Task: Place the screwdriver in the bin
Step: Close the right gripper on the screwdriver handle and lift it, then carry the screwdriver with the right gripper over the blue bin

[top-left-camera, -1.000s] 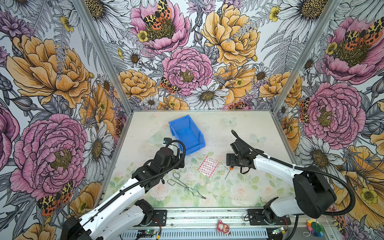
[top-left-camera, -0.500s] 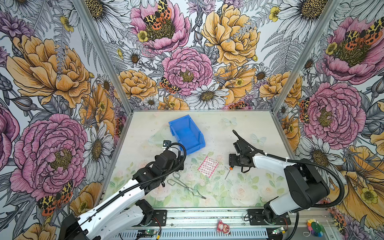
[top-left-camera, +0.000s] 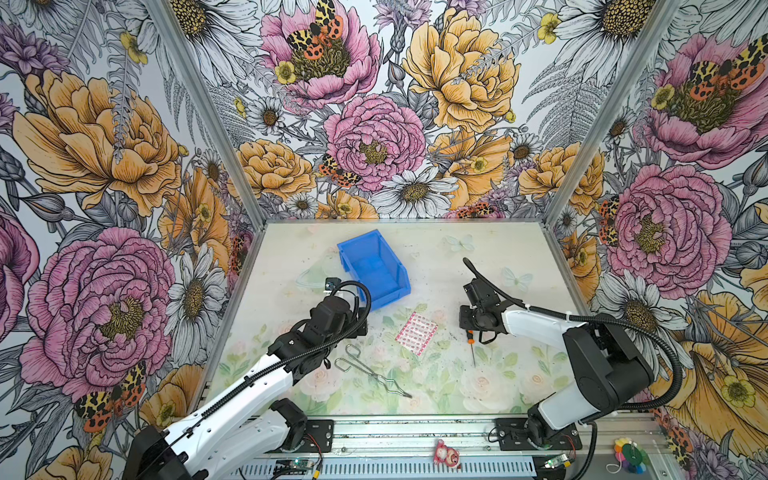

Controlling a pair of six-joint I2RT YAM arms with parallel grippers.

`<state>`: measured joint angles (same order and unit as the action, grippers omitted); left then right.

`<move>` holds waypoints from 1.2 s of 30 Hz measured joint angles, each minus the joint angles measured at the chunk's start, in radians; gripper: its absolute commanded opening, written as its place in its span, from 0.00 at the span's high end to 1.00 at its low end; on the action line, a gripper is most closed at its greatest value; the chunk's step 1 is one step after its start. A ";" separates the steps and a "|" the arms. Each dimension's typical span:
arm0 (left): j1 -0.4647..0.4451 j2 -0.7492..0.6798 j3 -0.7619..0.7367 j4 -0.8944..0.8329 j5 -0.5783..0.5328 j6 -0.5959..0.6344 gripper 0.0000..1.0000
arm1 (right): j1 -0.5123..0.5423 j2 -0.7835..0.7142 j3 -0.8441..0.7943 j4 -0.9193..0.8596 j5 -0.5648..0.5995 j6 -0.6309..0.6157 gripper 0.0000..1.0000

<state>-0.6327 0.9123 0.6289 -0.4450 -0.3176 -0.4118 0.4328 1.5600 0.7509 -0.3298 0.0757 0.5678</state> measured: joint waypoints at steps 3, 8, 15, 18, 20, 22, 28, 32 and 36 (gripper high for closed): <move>0.033 0.032 0.000 0.036 0.042 0.013 0.01 | 0.023 0.006 0.013 -0.013 0.007 0.007 1.00; 0.112 0.051 0.000 0.071 0.125 0.043 0.01 | 0.097 0.021 0.087 -0.053 0.006 -0.010 1.00; 0.252 -0.002 -0.016 0.087 0.238 0.053 0.01 | 0.172 0.021 0.292 -0.059 -0.003 -0.101 1.00; 0.289 -0.039 -0.033 0.090 0.257 0.053 0.01 | 0.206 0.028 0.391 -0.065 -0.002 -0.155 1.00; 0.309 -0.057 -0.043 0.091 0.265 0.053 0.01 | 0.231 0.049 0.465 -0.071 -0.002 -0.192 1.00; 0.325 -0.068 -0.050 0.089 0.267 0.055 0.01 | 0.257 0.079 0.541 -0.074 -0.002 -0.220 1.00; 0.348 -0.084 -0.050 0.085 0.282 0.066 0.01 | 0.296 0.195 0.728 -0.084 -0.014 -0.263 1.00; 0.349 -0.099 -0.050 0.083 0.307 0.076 0.01 | 0.305 0.298 0.853 -0.092 -0.017 -0.281 1.00; 0.351 -0.096 -0.050 0.082 0.332 0.079 0.01 | 0.309 0.409 0.981 -0.097 -0.018 -0.281 1.00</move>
<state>-0.2813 0.8162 0.5785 -0.3626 0.0139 -0.3328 0.7414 1.9690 1.7321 -0.4271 0.0578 0.2867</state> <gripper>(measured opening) 0.986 0.238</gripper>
